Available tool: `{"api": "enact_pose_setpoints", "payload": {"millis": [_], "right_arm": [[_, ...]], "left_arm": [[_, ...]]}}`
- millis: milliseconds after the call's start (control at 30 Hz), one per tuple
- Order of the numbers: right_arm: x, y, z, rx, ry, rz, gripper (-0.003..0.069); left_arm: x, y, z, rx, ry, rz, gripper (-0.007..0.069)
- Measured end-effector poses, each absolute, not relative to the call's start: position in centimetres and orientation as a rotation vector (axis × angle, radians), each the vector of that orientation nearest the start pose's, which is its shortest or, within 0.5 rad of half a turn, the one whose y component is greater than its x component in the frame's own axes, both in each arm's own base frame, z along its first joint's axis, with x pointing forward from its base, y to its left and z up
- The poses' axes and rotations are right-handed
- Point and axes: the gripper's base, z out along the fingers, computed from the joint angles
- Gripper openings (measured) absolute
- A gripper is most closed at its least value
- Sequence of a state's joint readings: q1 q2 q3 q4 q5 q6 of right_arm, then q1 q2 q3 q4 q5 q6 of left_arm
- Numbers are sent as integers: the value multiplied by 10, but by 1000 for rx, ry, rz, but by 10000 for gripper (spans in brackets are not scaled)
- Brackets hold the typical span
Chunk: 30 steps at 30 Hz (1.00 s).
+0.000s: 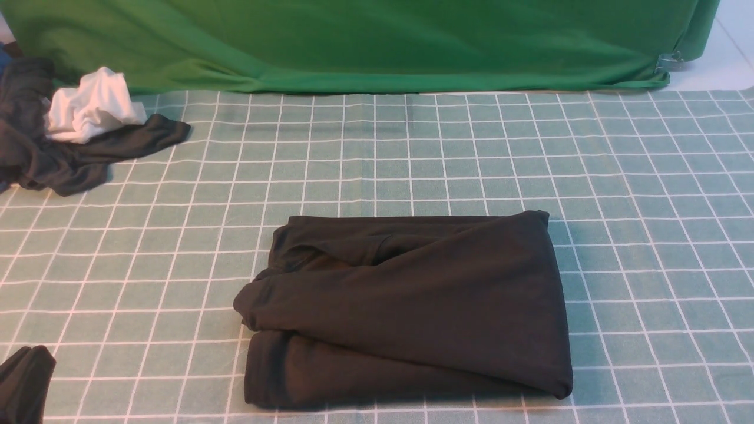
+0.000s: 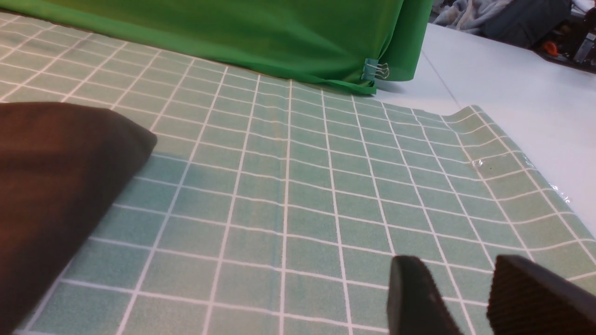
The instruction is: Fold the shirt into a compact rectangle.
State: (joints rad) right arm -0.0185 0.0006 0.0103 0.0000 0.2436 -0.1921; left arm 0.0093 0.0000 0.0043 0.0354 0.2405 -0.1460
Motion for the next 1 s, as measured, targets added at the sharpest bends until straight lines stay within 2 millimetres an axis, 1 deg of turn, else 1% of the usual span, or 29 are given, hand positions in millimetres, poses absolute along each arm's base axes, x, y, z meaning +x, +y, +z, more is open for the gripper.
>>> {"api": "enact_pose_setpoints", "payload": {"millis": [1000], "right_arm": [[56, -1, 188, -151, 1734, -155, 242]], "left_arm": [[56, 1, 190, -118, 1725, -78, 13]]}}
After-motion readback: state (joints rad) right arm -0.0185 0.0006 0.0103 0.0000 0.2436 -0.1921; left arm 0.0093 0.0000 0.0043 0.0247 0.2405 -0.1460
